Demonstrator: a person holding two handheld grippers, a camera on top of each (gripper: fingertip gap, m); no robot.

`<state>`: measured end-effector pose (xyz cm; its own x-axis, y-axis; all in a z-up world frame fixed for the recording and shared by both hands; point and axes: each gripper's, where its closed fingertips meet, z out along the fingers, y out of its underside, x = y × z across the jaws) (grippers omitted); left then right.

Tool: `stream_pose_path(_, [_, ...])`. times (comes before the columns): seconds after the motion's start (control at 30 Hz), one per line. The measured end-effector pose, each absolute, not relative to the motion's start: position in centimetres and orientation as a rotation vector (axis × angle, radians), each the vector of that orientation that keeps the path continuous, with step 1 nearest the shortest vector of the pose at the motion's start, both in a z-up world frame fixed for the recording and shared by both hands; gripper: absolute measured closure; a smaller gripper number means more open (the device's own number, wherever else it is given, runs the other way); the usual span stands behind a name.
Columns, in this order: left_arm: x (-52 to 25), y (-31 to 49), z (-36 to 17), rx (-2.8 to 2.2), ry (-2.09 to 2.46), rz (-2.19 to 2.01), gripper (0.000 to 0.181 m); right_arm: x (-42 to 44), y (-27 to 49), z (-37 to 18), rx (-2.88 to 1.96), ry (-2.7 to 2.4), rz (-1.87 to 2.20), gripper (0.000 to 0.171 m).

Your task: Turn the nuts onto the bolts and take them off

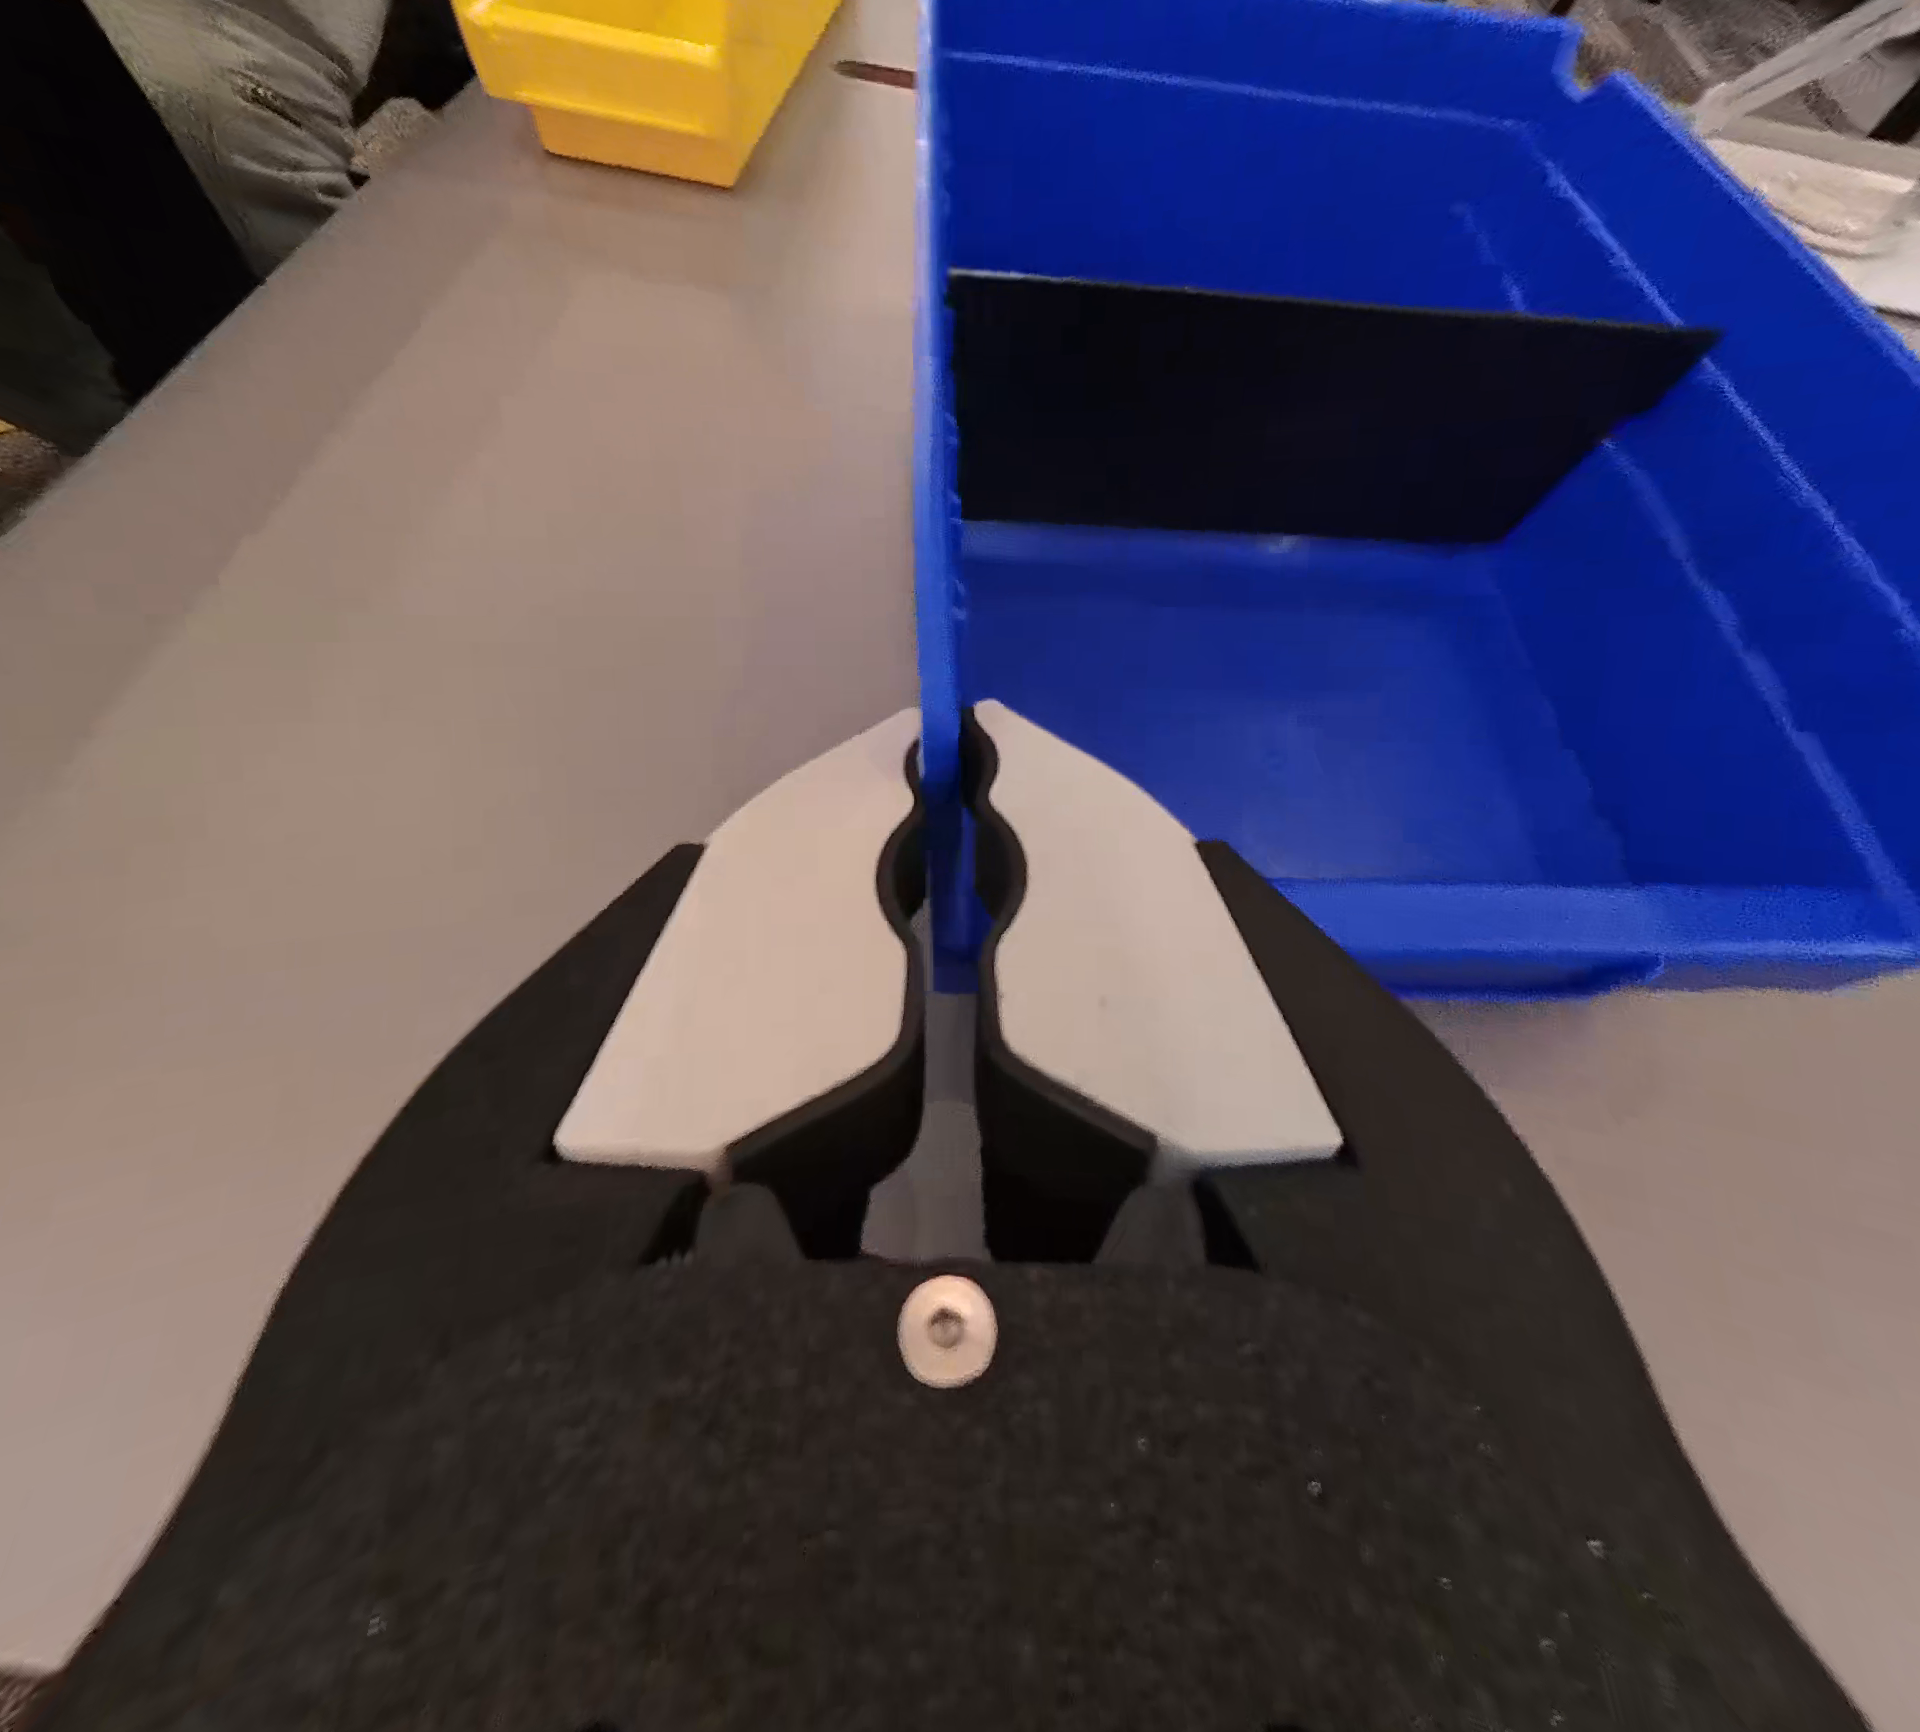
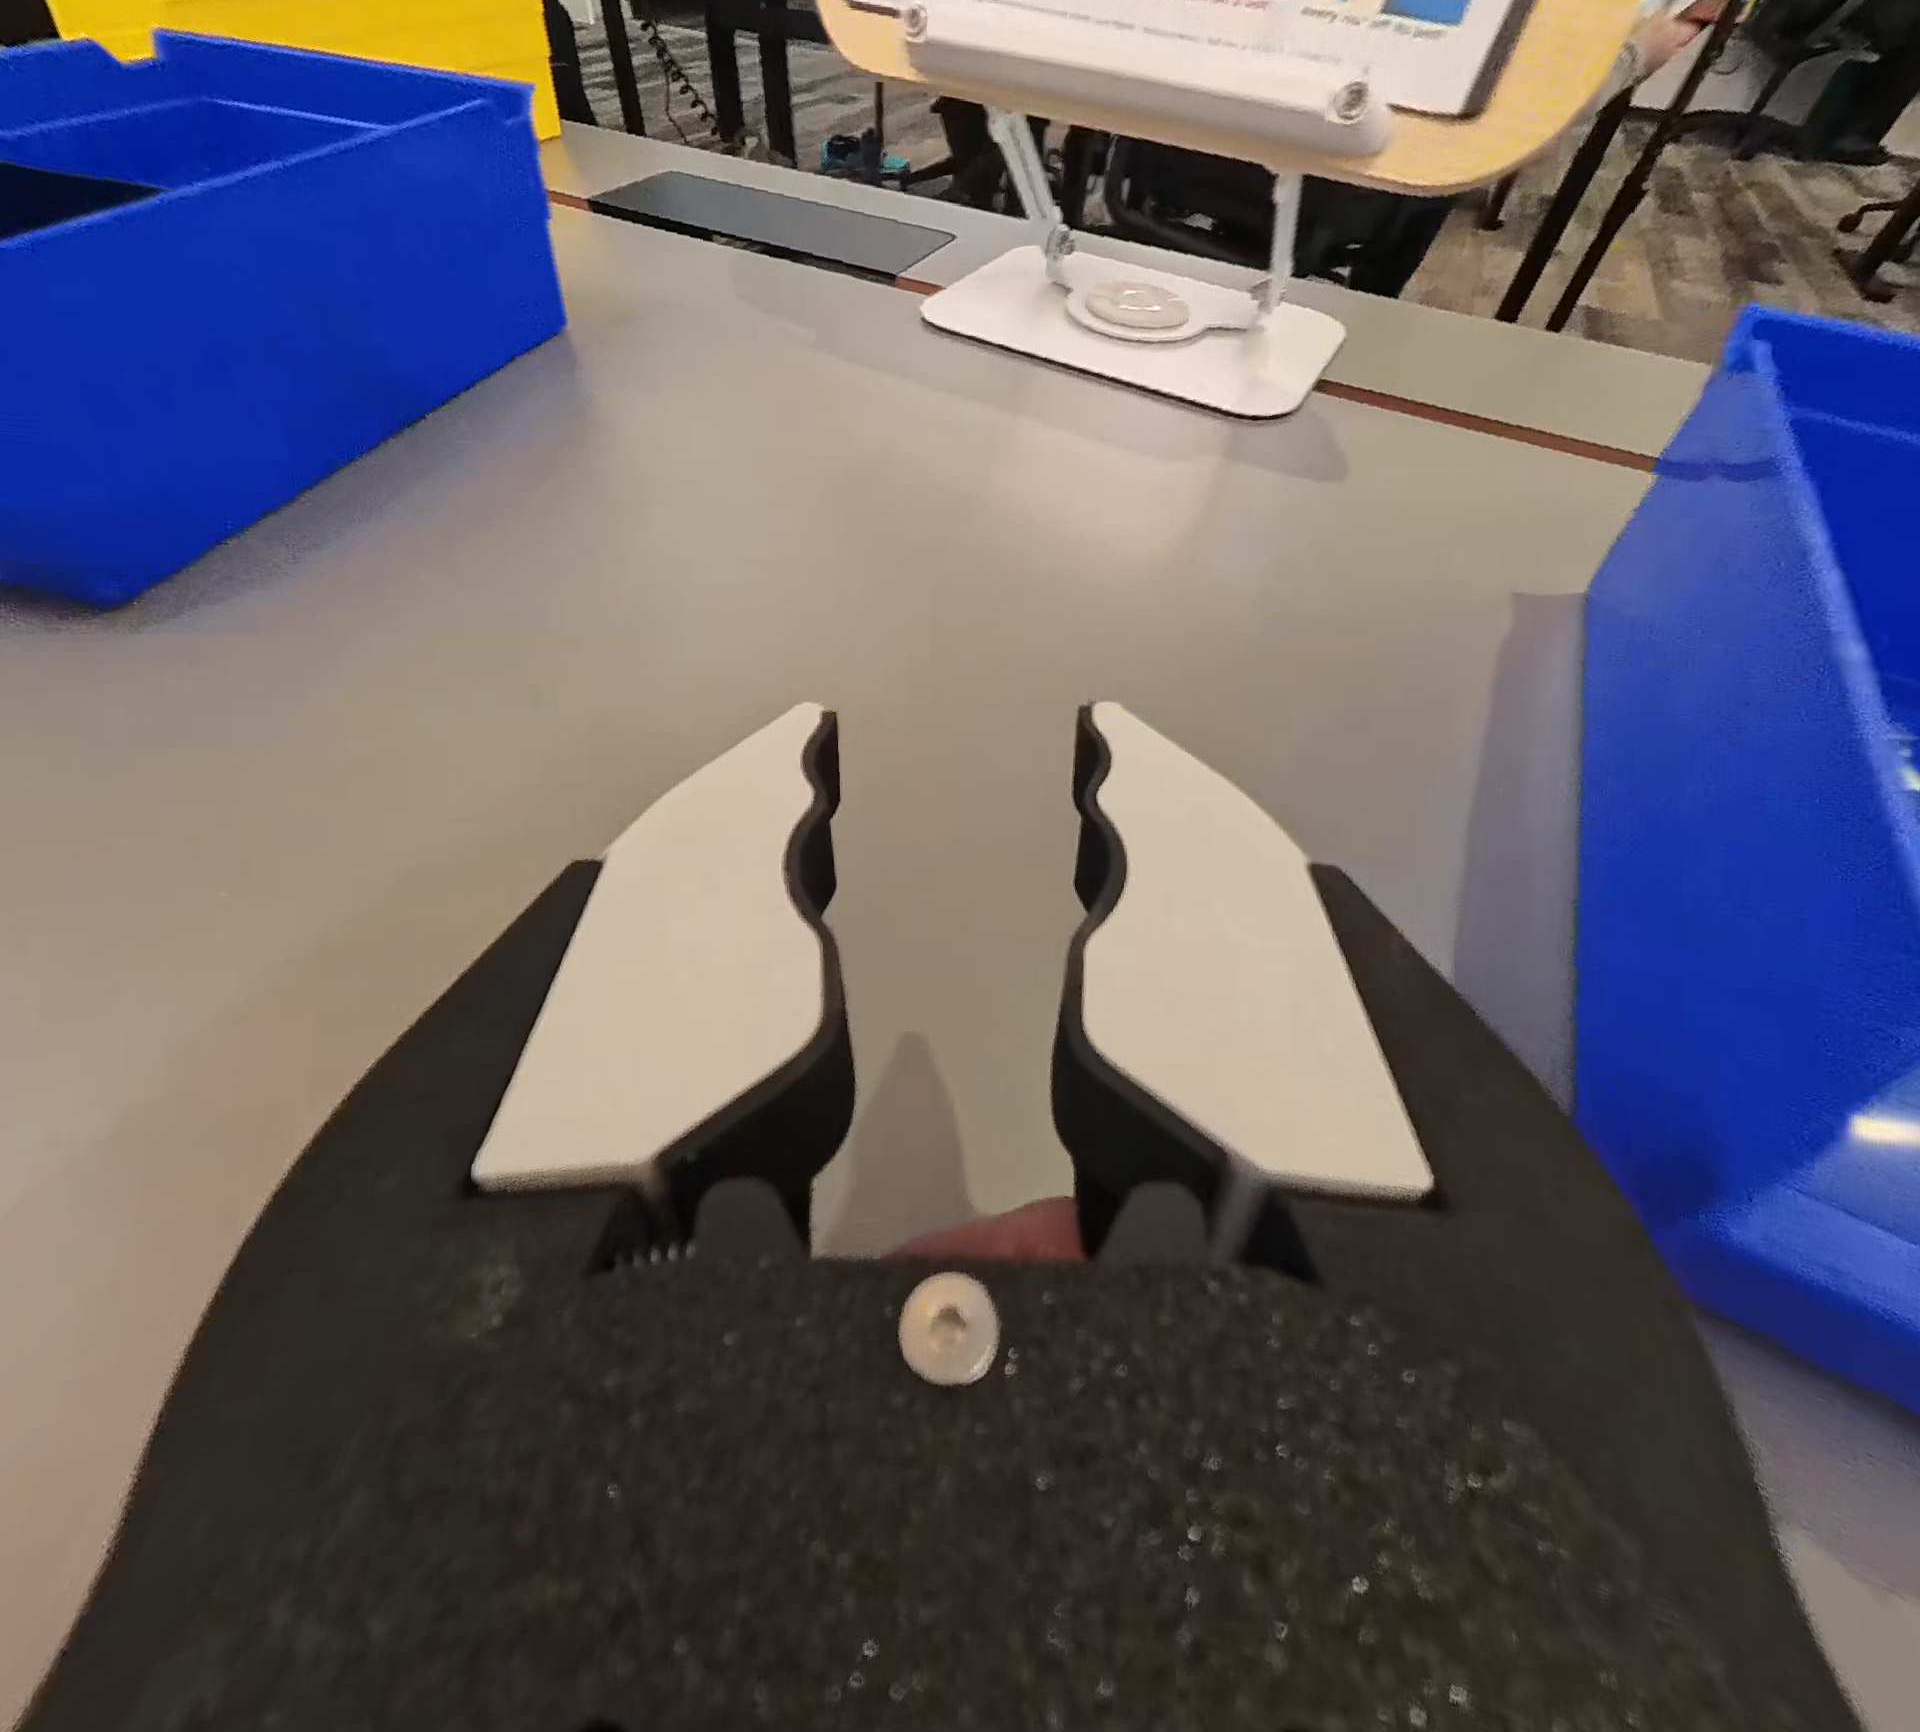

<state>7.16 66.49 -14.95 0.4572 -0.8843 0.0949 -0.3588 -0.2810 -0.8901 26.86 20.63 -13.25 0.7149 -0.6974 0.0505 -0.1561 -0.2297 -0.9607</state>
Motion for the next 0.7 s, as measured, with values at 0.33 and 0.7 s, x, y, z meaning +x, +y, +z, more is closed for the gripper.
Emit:
stream_pose_path(0.33, [9.1,57.9,-14.9,-1.790,0.955,-0.654,0.177,21.5,36.0,-13.8,-1.839,0.535,-0.264,0.124])
stream_pose_path(0.7, [10.2,54.2,-14.0,-1.643,1.052,-0.601,0.175,24.6,41.8,-15.0,-1.797,0.704,-0.278,0.168])
